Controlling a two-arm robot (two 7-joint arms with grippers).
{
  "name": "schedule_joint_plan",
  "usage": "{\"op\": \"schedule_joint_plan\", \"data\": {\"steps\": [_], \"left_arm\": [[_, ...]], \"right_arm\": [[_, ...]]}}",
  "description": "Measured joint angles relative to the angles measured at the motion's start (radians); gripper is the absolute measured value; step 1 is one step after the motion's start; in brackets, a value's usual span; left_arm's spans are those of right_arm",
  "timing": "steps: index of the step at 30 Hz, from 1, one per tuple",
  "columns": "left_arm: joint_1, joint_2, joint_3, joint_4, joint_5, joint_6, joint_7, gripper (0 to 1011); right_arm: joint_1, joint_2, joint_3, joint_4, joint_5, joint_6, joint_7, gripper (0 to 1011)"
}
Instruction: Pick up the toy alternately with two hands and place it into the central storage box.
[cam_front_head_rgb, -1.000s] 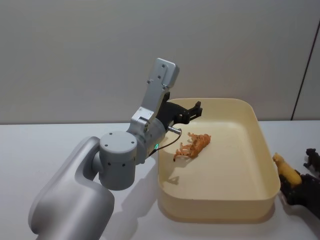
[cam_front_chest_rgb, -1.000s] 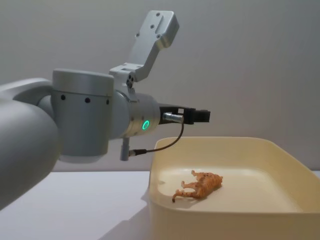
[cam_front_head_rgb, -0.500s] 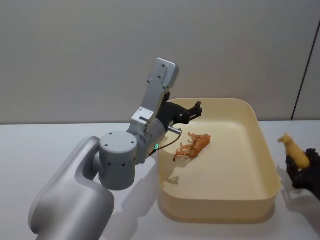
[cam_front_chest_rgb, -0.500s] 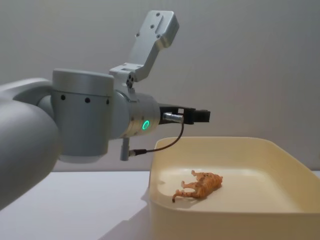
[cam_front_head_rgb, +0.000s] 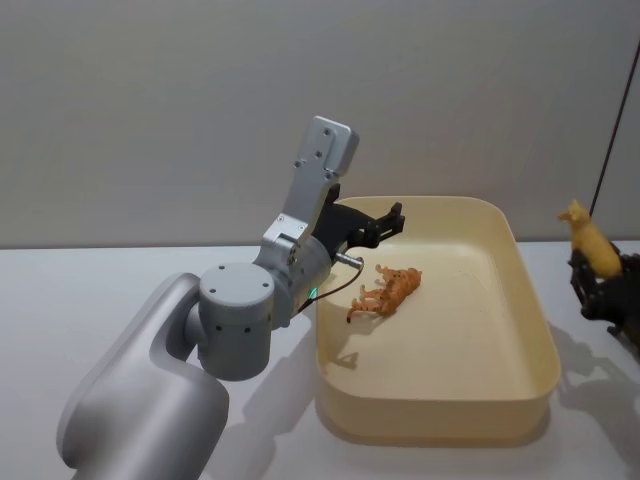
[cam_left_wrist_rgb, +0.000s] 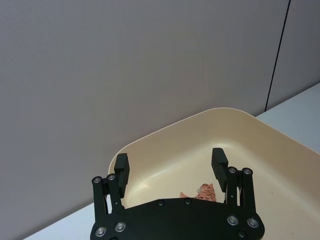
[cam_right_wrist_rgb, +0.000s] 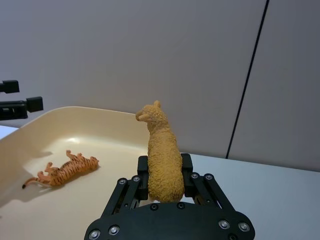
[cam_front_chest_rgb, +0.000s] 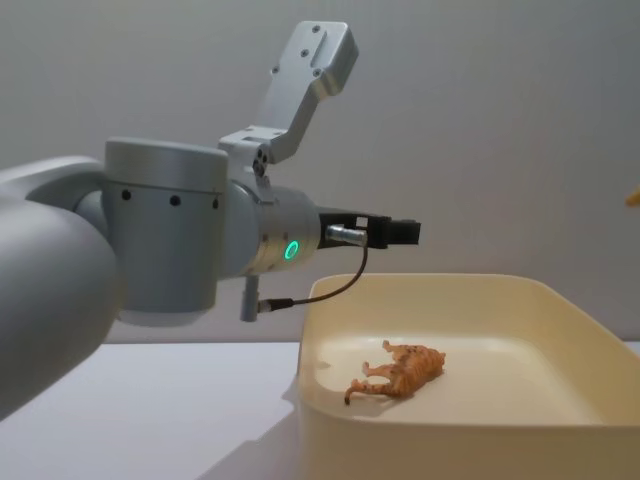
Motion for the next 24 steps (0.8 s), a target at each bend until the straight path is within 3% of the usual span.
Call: {"op": "schedule_joint_plan", "data": {"steps": [12, 17, 24], "left_arm": [[0.000, 0.000, 0.000, 0.000, 0.000, 0.000, 0.000, 1001], [0.000, 0.000, 0.000, 0.000, 0.000, 0.000, 0.000, 1001], [0.000, 0.000, 0.000, 0.000, 0.000, 0.000, 0.000, 1001]], "right_arm": [[0.114, -0.073, -0.039, 0.076, -0.006, 0.100, 0.067, 352], [0.165, -0.111, -0.063, 0.128, -0.026, 0.112, 0.099, 355], [0.219, -0.151, -0.089, 0.189, -0.051, 0.117, 0.133, 539]]}}
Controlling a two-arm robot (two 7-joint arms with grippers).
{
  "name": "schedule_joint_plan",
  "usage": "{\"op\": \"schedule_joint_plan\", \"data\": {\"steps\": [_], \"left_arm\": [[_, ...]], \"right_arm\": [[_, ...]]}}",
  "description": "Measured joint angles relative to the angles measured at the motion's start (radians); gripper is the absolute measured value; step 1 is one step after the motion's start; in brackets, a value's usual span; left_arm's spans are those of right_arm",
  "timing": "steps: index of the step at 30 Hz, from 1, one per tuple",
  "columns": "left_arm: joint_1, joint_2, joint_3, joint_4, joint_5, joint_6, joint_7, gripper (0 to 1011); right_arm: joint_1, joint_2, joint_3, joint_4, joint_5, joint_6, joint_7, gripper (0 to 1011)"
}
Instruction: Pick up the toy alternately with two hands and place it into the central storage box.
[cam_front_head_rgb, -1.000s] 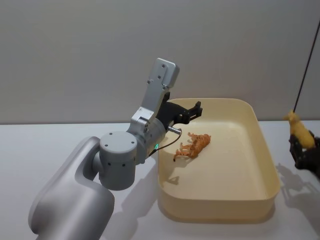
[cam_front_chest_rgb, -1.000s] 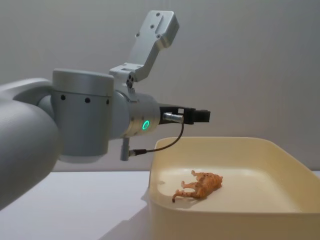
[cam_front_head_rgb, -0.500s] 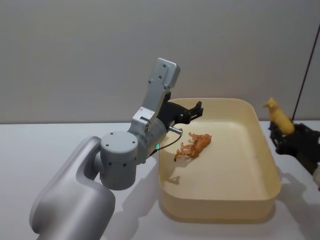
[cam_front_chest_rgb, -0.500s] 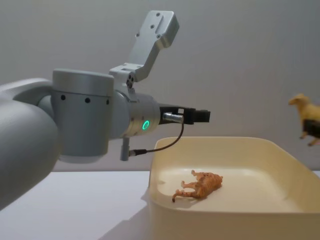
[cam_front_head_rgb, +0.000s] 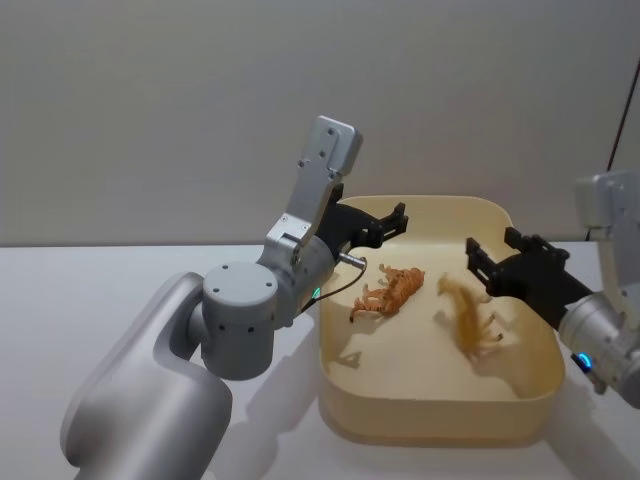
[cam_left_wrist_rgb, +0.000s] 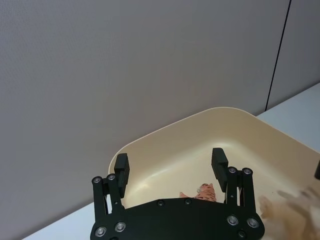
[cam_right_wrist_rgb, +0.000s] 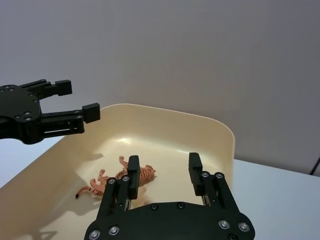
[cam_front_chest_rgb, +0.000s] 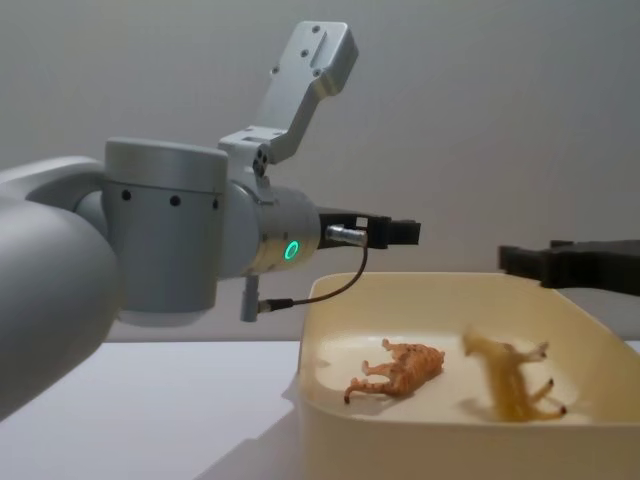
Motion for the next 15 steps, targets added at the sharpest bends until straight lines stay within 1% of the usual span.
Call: {"op": "schedule_joint_plan", "data": {"steps": [3, 6, 8, 9, 10, 12, 14, 15], "left_arm": [[0.000, 0.000, 0.000, 0.000, 0.000, 0.000, 0.000, 1001], [0.000, 0.000, 0.000, 0.000, 0.000, 0.000, 0.000, 1001], [0.000, 0.000, 0.000, 0.000, 0.000, 0.000, 0.000, 1001], [0.000, 0.000, 0.000, 0.000, 0.000, 0.000, 0.000, 1001], [0.000, 0.000, 0.000, 0.000, 0.000, 0.000, 0.000, 1001], [0.000, 0.000, 0.000, 0.000, 0.000, 0.000, 0.000, 1001], [0.000, 0.000, 0.000, 0.000, 0.000, 0.000, 0.000, 1001], [0.000, 0.000, 0.000, 0.000, 0.000, 0.000, 0.000, 1001]], "right_arm": [[0.020, -0.014, -0.009, 0.022, -0.009, 0.001, 0.012, 658], [0.030, -0.022, -0.014, 0.034, -0.014, 0.002, 0.019, 719], [0.033, -0.025, -0.016, 0.037, -0.015, 0.002, 0.021, 794], [0.034, -0.025, -0.016, 0.038, -0.016, 0.002, 0.022, 806], [0.034, -0.025, -0.016, 0.038, -0.016, 0.002, 0.022, 867], [0.034, -0.023, -0.014, 0.038, -0.016, 0.002, 0.021, 901], [0.028, -0.017, -0.009, 0.032, -0.012, 0.001, 0.016, 963], [0.025, -0.014, -0.007, 0.030, -0.009, 0.000, 0.012, 972]]}}
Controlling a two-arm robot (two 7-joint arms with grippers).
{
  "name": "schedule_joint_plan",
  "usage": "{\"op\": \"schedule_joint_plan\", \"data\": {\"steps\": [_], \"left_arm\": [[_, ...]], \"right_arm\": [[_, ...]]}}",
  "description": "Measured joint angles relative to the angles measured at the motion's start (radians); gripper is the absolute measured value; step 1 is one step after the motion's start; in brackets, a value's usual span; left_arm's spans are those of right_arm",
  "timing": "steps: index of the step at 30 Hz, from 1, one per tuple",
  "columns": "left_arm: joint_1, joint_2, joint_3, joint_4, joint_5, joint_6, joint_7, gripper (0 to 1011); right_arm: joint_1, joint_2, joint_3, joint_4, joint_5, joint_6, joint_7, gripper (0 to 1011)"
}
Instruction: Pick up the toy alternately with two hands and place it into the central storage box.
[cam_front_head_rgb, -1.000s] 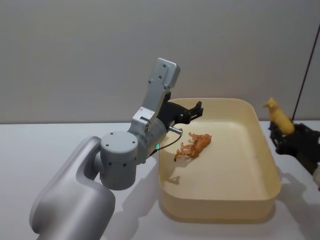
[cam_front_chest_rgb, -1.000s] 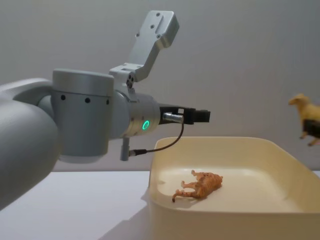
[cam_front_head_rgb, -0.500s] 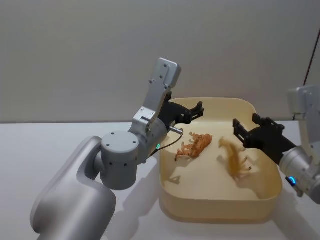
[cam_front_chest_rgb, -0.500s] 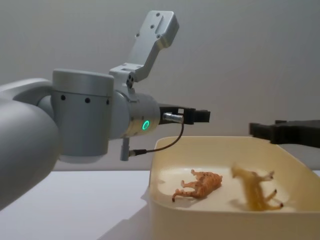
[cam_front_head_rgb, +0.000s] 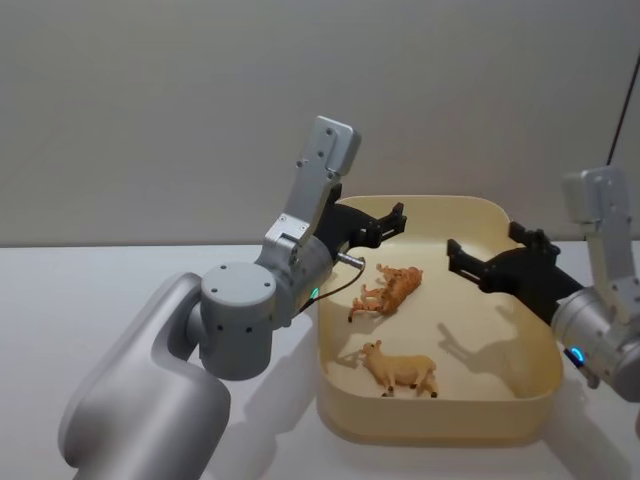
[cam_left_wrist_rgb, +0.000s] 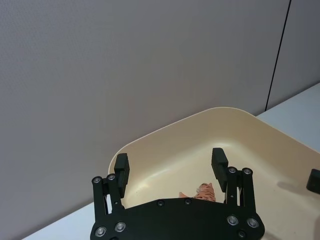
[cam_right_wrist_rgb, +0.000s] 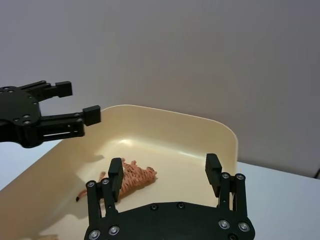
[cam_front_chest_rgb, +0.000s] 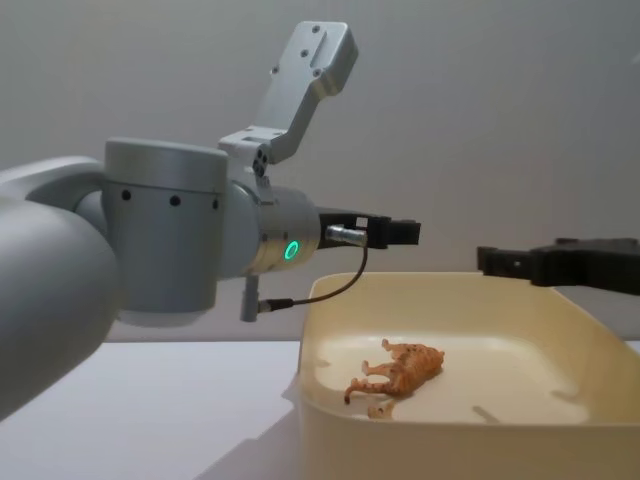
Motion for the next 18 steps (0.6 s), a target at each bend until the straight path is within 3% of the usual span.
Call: {"op": "schedule_joint_plan", "data": {"steps": [18], "left_arm": [[0.000, 0.000, 0.000, 0.000, 0.000, 0.000, 0.000, 1001]], "right_arm": [[-0.136, 0.118, 0.098, -0.129, 0.093, -0.006, -0.078, 1001]]}}
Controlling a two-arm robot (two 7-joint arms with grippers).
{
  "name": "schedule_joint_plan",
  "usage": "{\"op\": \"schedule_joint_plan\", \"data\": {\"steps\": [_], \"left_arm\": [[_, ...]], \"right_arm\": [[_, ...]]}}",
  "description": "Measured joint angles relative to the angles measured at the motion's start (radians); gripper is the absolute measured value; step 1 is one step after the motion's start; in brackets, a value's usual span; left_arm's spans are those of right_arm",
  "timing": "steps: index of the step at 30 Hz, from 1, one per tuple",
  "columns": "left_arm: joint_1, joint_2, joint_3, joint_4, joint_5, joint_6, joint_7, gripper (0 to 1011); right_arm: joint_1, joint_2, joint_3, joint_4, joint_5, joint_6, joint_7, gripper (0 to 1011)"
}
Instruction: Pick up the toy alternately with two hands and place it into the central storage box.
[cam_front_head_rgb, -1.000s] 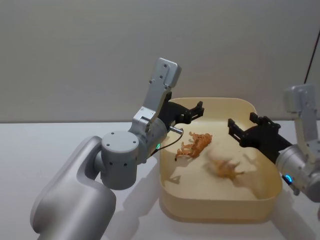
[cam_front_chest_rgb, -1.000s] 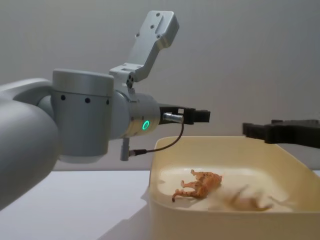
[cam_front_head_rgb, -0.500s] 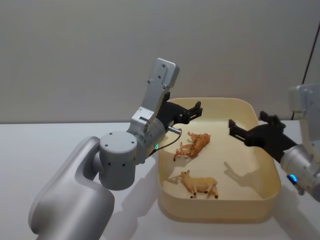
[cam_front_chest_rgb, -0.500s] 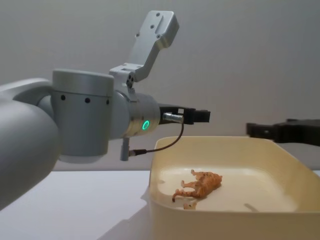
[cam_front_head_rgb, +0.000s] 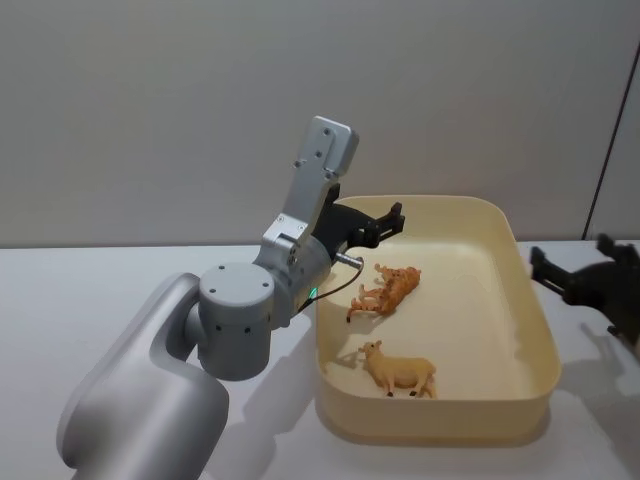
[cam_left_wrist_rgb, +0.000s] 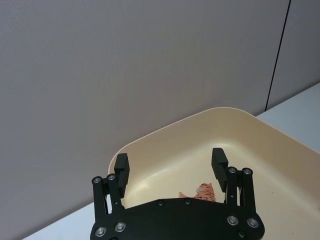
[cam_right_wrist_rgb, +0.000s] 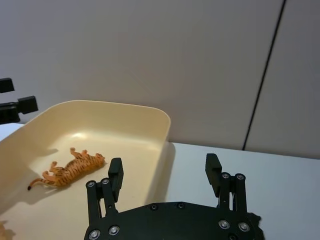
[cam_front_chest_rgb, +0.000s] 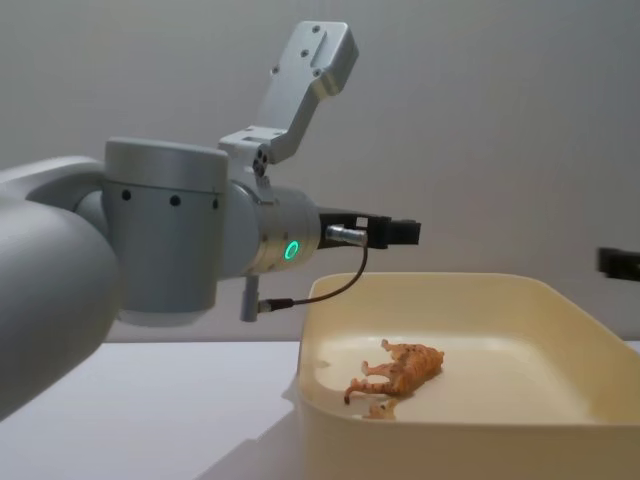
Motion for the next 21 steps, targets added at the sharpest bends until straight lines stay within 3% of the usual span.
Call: {"op": "schedule_joint_plan", "data": {"steps": [15, 21], "left_arm": [[0.000, 0.000, 0.000, 0.000, 0.000, 0.000, 0.000, 1001], [0.000, 0.000, 0.000, 0.000, 0.000, 0.000, 0.000, 1001]], "right_arm": [[-0.121, 0.097, 0.089, -0.060, 0.047, 0.007, -0.068, 1001], [-0.142, 0.116, 0.106, -0.053, 0.049, 0.014, -0.079, 1001]]}}
